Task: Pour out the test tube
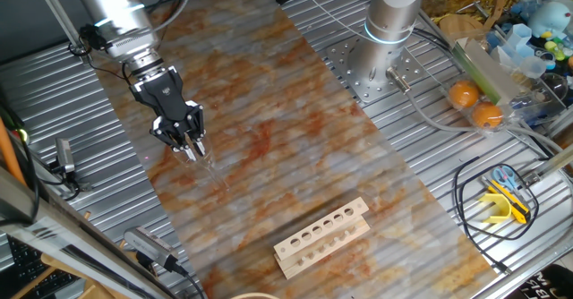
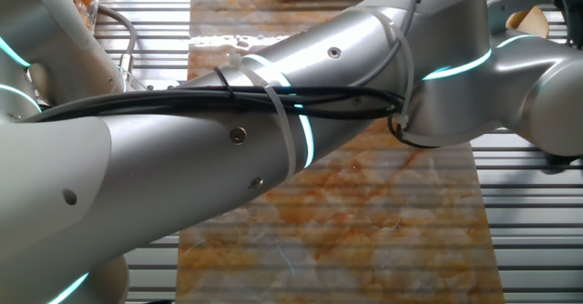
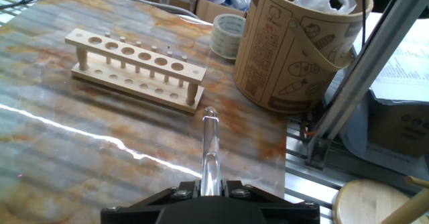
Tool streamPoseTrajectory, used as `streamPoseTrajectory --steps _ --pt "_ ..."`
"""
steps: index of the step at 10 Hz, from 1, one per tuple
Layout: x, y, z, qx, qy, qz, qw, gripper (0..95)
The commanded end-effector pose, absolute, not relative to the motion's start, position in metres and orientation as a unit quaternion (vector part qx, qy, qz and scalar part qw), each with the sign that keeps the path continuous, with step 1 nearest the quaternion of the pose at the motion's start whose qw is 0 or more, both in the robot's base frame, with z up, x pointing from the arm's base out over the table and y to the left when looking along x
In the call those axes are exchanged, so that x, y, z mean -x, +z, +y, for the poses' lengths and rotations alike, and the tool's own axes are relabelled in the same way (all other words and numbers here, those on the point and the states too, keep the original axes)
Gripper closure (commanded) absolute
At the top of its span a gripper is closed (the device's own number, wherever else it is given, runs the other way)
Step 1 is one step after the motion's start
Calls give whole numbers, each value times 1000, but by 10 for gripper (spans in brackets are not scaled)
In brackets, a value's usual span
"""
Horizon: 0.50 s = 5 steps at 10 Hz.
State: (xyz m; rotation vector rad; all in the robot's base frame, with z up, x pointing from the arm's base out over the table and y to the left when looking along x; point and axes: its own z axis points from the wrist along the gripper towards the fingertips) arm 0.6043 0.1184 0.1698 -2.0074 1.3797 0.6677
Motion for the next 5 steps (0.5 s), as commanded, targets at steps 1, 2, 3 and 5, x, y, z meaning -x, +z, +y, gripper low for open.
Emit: streamPoseTrajectory --steps 1,2,3,5 --pt "-605 170 118 755 256 522 303 950" --pt "-605 170 118 754 258 523 302 950" --pt "-605 170 118 753 258 524 303 950" --pt "-605 170 118 752 260 524 304 950"
